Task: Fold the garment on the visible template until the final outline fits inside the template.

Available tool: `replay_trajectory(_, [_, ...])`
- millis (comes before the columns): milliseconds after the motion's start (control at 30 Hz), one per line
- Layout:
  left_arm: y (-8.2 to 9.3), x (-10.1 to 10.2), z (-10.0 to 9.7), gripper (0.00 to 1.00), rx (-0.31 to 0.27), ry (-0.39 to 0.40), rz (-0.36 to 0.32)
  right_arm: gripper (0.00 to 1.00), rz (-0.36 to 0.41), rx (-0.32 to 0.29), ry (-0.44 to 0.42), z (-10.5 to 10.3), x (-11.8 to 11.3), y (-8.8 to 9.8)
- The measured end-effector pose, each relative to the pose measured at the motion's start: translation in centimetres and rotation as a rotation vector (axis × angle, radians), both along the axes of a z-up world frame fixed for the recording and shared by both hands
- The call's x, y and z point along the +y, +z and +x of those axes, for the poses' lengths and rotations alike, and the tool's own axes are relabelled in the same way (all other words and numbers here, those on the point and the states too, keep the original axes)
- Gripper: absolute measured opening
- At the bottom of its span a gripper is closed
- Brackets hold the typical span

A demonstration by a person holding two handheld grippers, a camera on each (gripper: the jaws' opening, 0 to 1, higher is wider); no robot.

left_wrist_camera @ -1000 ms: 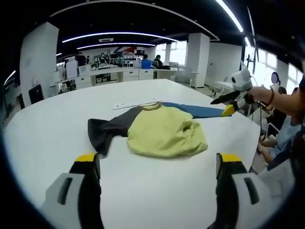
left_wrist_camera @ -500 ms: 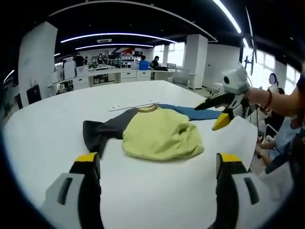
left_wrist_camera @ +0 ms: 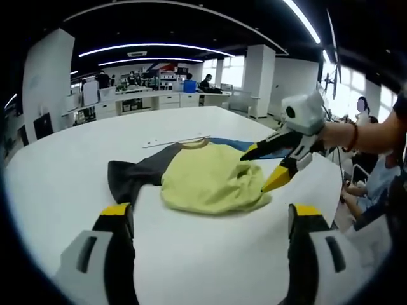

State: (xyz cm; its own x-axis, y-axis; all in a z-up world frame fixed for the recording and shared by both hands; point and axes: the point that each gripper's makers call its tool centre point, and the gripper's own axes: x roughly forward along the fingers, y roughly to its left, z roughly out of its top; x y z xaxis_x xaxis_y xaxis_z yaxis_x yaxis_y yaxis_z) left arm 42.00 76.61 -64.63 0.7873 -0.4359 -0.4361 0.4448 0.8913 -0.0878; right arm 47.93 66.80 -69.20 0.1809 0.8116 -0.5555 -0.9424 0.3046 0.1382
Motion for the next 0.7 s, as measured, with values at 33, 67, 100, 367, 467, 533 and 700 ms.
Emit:
replay_trajectory(33, [0.0,0.0,0.0,0.99,0.0,-0.001,0.0,0.63,0.002,0.002,0.007,0.0,0.3,-0.2])
replay_trajectory(67, [-0.1,0.0,0.0,0.99,0.0,0.0,-0.002,0.61,0.004,0.004,0.016,0.0,0.7,-0.4])
replay_trajectory(100, [-0.1,0.1,0.0,0.99,-0.002,0.003,-0.004,0.59,-0.003,0.002,0.027,-0.1,0.9,-0.7])
replay_trajectory(367, [-0.5,0.3,-0.1,0.99,0.007,0.012,-0.015,0.42,-0.093,-0.026,0.093,-0.6,1.8,-3.9])
replay_trajectory(467, [-0.8,0.3,-0.1,0.99,0.014,0.009,-0.013,0.38,-0.118,-0.022,0.091,-0.6,1.8,-5.0])
replay_trajectory(533, [-1.0,0.3,-0.1,0.99,0.02,0.007,-0.01,0.37,-0.135,-0.032,0.09,-0.5,1.9,-5.5])
replay_trajectory(700, [-1.0,0.2,-0.1,0.99,0.018,0.006,-0.013,0.34,-0.146,-0.029,0.061,0.2,2.0,-6.1])
